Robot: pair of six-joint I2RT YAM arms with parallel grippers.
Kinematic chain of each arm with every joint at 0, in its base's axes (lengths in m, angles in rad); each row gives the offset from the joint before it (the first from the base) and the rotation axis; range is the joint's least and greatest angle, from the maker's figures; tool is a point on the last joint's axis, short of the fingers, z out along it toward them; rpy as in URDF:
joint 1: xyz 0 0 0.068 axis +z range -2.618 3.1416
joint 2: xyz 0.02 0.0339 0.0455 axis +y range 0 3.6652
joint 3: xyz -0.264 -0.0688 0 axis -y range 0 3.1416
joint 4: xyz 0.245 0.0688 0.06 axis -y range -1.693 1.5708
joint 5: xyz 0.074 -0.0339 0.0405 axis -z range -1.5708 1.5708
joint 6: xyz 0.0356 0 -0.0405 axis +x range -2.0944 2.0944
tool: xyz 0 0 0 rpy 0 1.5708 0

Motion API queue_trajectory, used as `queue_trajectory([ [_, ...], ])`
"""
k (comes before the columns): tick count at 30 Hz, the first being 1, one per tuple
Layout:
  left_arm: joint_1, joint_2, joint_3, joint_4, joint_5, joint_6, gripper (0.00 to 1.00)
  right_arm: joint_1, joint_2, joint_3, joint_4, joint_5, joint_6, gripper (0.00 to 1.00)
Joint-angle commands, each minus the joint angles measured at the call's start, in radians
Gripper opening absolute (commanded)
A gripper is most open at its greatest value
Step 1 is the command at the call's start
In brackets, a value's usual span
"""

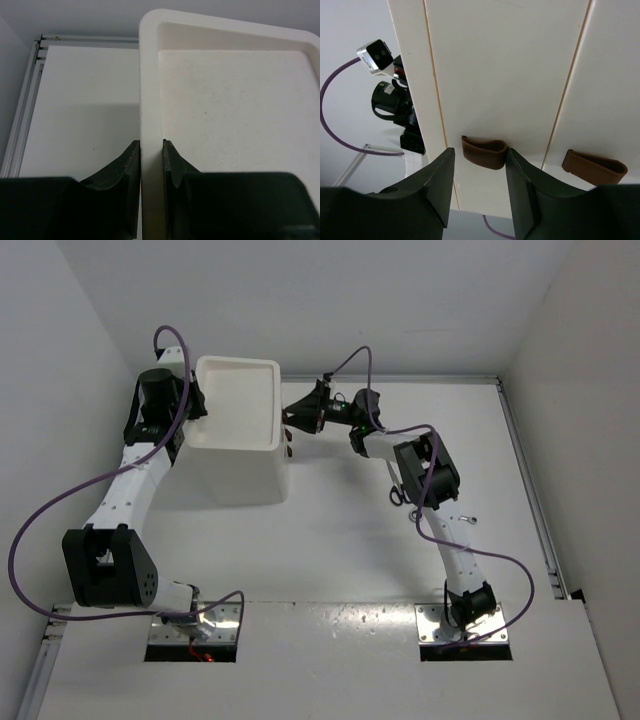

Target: Sort the tools into containers

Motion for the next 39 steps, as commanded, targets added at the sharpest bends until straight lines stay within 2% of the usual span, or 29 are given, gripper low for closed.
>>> queue_trajectory([
  [1, -0.05, 0.098, -0.111, -0.178, 0.119, -0.046, 0.0, 0.016, 0.005, 0.063, 0.048, 0.025, -0.024, 0.45],
  [6, -0.05, 0.098, -0.111, -0.178, 0.119, -0.046, 0.0, 0.016, 0.005, 0.063, 0.037, 0.025, -0.024, 0.32],
  [10, -0.05, 0.098, -0.111, -0.178, 0.119, -0.046, 0.0, 0.016, -0.004, 0.063, 0.028, 0.025, -0.024, 0.13],
  [17, -0.05, 0.086, -0.111, -0.178, 0.109, -0.055, 0.0, -0.006, -0.063, 0.017, 0.038, 0.007, -0.024, 0.0],
  [27, -0.032, 0.063, -0.12, -0.178, 0.096, -0.064, 0.0, -0.13, -0.159, -0.106, 0.057, -0.041, -0.024, 0.0],
  [31, -0.032, 0.063, -0.12, -0.178, 0.096, -0.064, 0.0, -0.188, -0.211, -0.204, 0.057, -0.062, -0.061, 0.0],
  [33, -0.032, 0.054, -0.12, -0.178, 0.096, -0.064, 0.0, -0.222, -0.24, -0.271, 0.01, -0.087, -0.094, 0.0],
  [36, -0.032, 0.054, -0.12, -0.178, 0.096, -0.073, 0.0, -0.269, -0.332, -0.364, -0.174, -0.087, -0.241, 0.0],
  [37, -0.032, 0.054, -0.12, -0.178, 0.096, -0.073, 0.0, -0.291, -0.381, -0.377, -0.308, -0.087, -0.342, 0.0],
  [39, -0.023, 0.054, -0.12, -0.178, 0.096, -0.073, 0.0, -0.311, -0.429, -0.413, -0.427, -0.078, -0.447, 0.0],
])
